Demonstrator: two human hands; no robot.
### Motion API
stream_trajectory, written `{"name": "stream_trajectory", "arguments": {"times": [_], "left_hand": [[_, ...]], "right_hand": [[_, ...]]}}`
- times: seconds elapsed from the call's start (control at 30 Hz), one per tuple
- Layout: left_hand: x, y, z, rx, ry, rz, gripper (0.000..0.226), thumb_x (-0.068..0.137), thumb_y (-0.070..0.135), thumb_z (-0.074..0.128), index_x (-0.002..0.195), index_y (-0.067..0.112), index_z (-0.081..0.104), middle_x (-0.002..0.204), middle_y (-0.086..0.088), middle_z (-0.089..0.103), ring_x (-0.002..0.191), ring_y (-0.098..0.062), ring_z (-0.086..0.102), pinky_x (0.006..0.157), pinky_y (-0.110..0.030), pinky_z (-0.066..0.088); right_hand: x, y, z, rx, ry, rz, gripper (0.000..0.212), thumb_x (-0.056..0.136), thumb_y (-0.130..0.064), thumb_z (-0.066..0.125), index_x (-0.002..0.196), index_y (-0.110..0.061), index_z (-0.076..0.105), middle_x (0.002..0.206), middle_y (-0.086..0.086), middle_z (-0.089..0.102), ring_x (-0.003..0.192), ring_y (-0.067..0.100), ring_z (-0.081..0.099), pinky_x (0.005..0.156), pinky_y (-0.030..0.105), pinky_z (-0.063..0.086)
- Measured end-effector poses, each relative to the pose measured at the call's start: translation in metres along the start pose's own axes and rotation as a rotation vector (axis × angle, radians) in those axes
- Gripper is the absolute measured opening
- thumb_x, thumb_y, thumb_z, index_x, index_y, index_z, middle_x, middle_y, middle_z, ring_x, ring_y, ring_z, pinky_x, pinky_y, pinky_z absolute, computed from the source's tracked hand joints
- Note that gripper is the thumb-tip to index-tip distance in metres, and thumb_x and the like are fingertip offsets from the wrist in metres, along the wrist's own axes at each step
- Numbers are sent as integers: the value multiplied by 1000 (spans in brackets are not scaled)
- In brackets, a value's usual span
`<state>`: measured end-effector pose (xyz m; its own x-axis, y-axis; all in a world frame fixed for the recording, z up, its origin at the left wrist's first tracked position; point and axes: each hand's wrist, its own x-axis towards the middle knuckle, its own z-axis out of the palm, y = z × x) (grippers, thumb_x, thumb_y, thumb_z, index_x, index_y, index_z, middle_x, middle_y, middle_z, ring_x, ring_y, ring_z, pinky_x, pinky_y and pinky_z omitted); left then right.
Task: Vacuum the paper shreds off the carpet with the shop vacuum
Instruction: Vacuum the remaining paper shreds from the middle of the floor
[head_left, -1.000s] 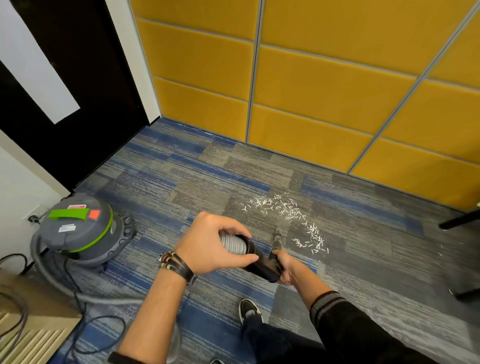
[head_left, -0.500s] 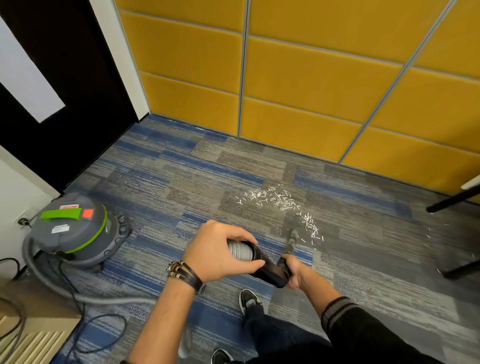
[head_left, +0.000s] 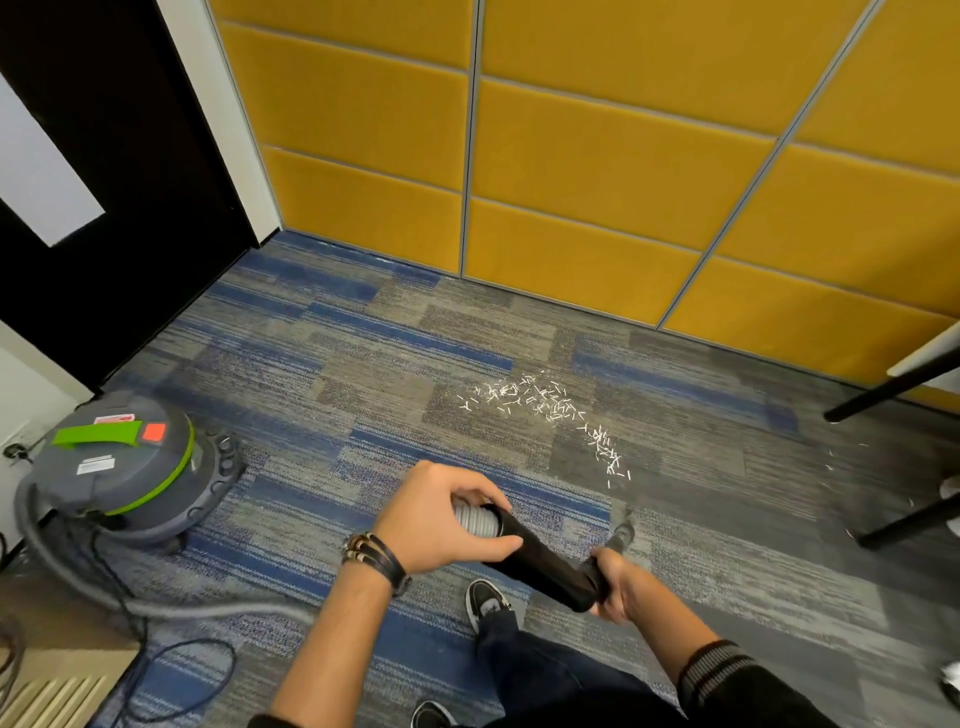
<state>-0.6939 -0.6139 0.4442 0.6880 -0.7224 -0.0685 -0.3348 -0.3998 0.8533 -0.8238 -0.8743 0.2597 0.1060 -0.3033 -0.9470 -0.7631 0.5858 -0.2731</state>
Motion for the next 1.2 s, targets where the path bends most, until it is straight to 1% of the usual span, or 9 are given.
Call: {"name": "stream_trajectory", "arguments": {"times": [0.2,0.27,0.4,0.57,0.73,0.87,1.03,1.13,1.2], "left_hand": [[-9,3,-10,29,82,34,33,66,54,86,93,35,82,87,21,77,90,-3,72,84,-31,60],[-17,10,-20,69,108,71,32,67,54,86,93,36,82,87,22,77,89,-3,72,83,-30,60],[-32,29,-30,165,160,172,34,69,58,84,94,36,82,87,27,76,84,6,71,84,-25,57],[-35,46,-34,173,180,302,32,70,51,85,95,31,83,87,22,78,78,5,72,75,-25,60],[-1,54,-30,122,116,338,30,71,46,87,96,30,83,88,21,78,80,5,72,76,-23,59],[36,45,-22,93,39,278,28,69,41,89,94,30,83,86,23,77,80,7,71,77,-19,57],[88,35,-33,71,13,224,26,69,39,89,92,30,83,87,23,77,82,5,72,80,-23,59],[121,28,-59,120,40,200,27,69,45,87,92,33,83,86,27,76,84,5,72,84,-27,60],[139,27,-73,137,47,187,26,69,45,87,92,33,83,86,27,76,84,3,73,84,-29,59]], "right_hand": [[-9,-9,23,-31,-16,-38,42,106,-38,36,84,-7,52,57,10,62,41,23,63,36,30,51],[-14,-12,41,-40,-61,-59,38,104,-41,38,98,-6,52,69,14,64,47,25,65,39,30,51],[-26,-17,69,-47,-197,-71,48,103,-42,40,126,0,51,111,24,68,80,33,69,57,38,59],[-33,-24,66,-72,-203,-164,45,99,-40,48,128,-7,54,108,21,65,78,34,68,72,42,56],[-41,-38,34,128,-162,-116,34,101,-35,46,120,-8,52,88,21,65,60,32,66,51,39,58],[-20,-49,13,204,-102,-90,35,99,-37,46,120,-9,49,98,22,62,65,34,65,52,41,58],[-3,-77,25,309,-123,-11,26,102,-32,42,94,-8,47,75,18,57,46,31,63,41,37,53],[6,-107,48,336,-111,-26,26,102,-31,42,92,-8,47,74,16,57,58,31,62,47,37,54],[11,-129,63,337,-120,-32,28,101,-34,43,104,-7,49,84,18,60,69,33,63,53,41,57]]}}
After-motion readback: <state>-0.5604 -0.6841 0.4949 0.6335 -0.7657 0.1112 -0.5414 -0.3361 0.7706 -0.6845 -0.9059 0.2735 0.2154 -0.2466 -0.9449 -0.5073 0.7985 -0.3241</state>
